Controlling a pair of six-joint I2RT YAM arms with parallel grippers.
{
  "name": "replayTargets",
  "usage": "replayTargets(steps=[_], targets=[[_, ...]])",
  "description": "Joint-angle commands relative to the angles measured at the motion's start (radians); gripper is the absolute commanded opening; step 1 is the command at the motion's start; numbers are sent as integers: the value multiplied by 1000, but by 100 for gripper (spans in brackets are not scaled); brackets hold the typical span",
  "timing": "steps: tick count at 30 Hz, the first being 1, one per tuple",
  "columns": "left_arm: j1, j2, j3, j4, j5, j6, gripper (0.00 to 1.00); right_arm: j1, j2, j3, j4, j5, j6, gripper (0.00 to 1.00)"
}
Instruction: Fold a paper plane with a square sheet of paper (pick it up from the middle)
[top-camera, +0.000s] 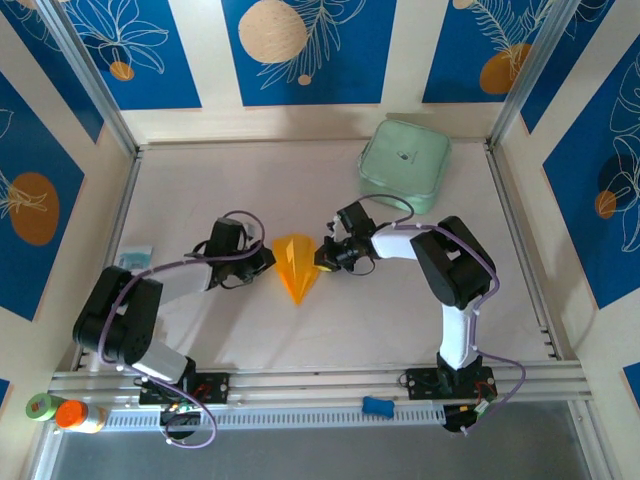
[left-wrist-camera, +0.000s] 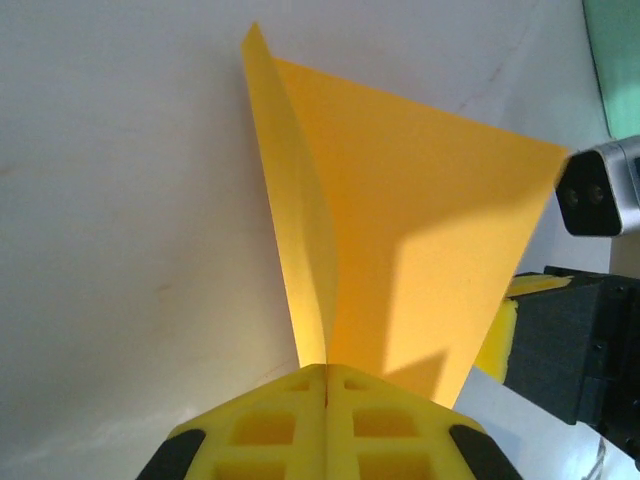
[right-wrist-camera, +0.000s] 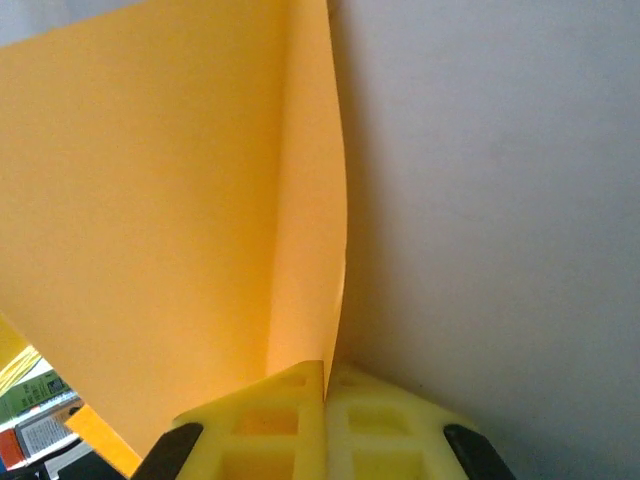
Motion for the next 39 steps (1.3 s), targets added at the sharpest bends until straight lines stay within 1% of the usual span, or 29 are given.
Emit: replayTargets(steps=[1,7,11,17,19,21,23,26,28,30,33,36,39], targets=[[-9,-36,-45,-10,-75,-38,0,-3,-40,-28,29,10,23,3],[-13,-9,-71,12,-66,-59,0,4,-30,-32,39,10,32,3],[-15,6,-54,-8,-61,-49,1,8,-12,-21,30,-2,28,4],[-16,-21,0,-95,-59,-2,22,15,-3,15,-11,-11,2,4],[-18,-48,4,-128,-68,8,25,18,3,26,-25,-9,-3,4],[-41,-86,7,-173,-88,15,30,18,5,32,-33,-4,-2,4],[-90,-126,4,-222,-136,14,33,19,7,37,-42,1,-4,4],[-157,-191,-2,-290,-232,-2,34,20,7,41,-51,9,-6,4],[-190,-213,-3,-288,-256,-16,34,20,7,41,-52,12,-7,4],[-219,-206,1,-252,-245,-25,33,22,8,43,-54,12,-6,4],[-251,-150,31,-237,-240,-22,33,22,9,43,-57,14,-4,4],[-263,-85,66,-212,-215,-9,32,22,9,43,-57,14,-3,4],[-274,-53,93,-194,-202,-4,30,22,6,41,-57,15,-3,4]])
